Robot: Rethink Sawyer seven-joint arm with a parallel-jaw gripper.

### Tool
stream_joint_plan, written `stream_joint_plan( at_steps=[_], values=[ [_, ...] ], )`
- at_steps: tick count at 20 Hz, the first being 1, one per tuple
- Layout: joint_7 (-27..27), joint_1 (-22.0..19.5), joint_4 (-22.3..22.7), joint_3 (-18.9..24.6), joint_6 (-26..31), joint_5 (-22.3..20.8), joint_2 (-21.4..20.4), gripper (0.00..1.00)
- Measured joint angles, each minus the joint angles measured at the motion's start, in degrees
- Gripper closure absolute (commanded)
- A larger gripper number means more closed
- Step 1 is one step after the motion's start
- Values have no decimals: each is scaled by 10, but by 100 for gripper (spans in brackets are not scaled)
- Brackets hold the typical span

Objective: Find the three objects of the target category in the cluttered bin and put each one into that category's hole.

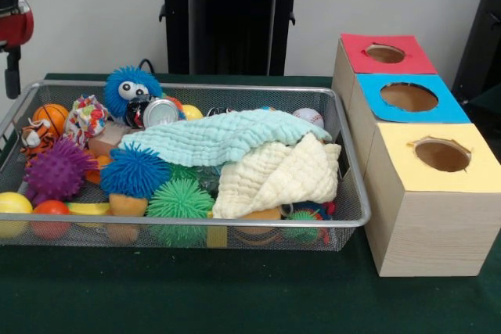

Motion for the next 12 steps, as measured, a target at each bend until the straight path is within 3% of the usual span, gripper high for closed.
stream_joint_plan(
  at_steps=[12],
  values=[
    [0, -6, 0, 0, 0, 1, 8, 0]
  ],
)
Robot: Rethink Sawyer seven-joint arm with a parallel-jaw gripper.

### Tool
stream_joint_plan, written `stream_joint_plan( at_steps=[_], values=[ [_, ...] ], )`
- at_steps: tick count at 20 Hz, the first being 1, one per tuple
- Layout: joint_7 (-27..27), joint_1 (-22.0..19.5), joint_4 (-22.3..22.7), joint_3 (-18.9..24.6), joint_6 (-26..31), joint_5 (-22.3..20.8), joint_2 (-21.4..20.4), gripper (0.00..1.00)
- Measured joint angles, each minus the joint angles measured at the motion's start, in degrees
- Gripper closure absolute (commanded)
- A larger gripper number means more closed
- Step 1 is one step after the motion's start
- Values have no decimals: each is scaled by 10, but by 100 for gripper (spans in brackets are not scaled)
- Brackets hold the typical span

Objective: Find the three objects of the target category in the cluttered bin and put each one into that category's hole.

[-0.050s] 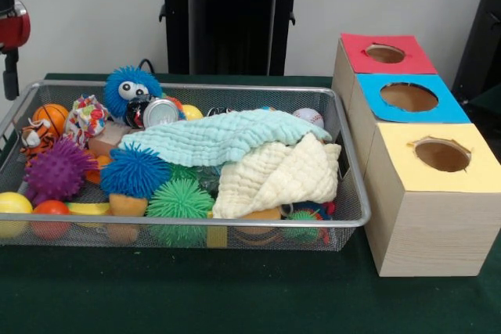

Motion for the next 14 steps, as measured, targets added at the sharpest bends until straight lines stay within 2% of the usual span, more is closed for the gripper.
stream_joint_plan(
  at_steps=[14],
  values=[
    [0, 1, 0, 0, -2, 0, 17, 0]
  ],
)
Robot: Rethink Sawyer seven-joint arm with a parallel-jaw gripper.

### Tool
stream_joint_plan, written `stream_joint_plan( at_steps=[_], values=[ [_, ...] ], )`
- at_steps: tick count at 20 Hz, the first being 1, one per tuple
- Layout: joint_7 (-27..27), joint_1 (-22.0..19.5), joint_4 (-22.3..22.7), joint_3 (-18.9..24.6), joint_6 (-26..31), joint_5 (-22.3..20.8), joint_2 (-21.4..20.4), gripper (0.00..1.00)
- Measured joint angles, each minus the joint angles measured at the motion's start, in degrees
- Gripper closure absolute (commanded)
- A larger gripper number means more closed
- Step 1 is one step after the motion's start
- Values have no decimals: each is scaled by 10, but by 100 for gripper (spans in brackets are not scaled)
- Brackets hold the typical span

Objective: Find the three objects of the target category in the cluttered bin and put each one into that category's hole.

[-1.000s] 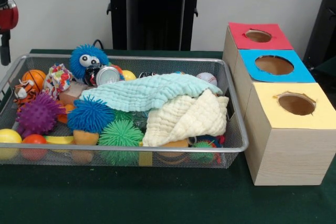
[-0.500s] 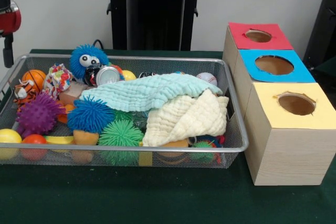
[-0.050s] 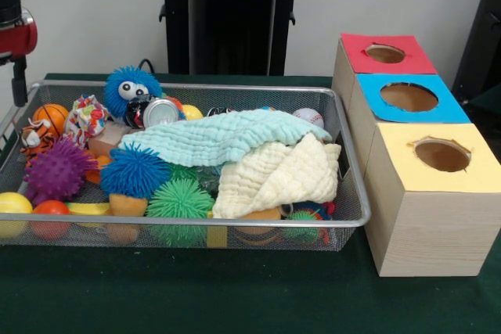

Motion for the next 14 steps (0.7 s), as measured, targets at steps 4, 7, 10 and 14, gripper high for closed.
stream_joint_plan(
  at_steps=[4, 7, 10, 14],
  values=[
    [0, 3, 0, 0, -7, 0, 9, 0],
    [0, 7, 1, 0, -18, 0, 14, 0],
    [0, 12, 1, 0, -28, -1, 17, 0],
    [0, 24, 1, 0, -44, -1, 21, 0]
  ],
)
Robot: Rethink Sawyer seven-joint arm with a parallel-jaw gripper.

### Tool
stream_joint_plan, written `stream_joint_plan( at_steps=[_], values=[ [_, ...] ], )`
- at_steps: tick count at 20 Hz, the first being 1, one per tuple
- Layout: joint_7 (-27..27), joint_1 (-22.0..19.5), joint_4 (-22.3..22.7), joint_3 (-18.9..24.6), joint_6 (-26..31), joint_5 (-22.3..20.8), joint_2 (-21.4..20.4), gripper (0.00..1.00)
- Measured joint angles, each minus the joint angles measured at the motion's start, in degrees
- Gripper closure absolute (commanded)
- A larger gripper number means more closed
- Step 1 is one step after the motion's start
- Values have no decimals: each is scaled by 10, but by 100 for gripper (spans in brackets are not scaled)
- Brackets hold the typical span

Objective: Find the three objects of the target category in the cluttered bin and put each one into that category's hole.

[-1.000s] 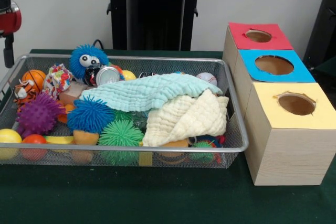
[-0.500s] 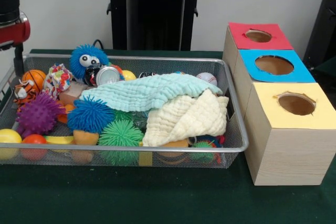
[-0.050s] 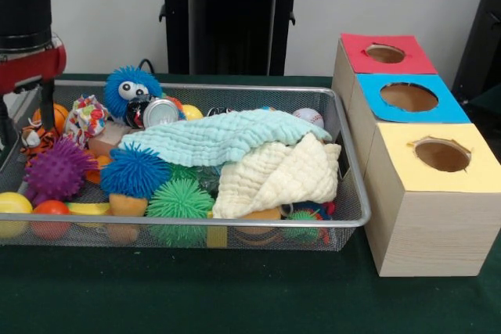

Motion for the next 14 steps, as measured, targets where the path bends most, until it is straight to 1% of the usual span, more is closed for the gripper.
stream_joint_plan(
  at_steps=[6, 11, 14],
  values=[
    [0, 12, 0, -2, -5, -1, 10, 0],
    [0, 26, -3, -15, -5, -5, 21, 0],
    [0, 41, -8, -29, -5, -13, 29, 0]
  ],
)
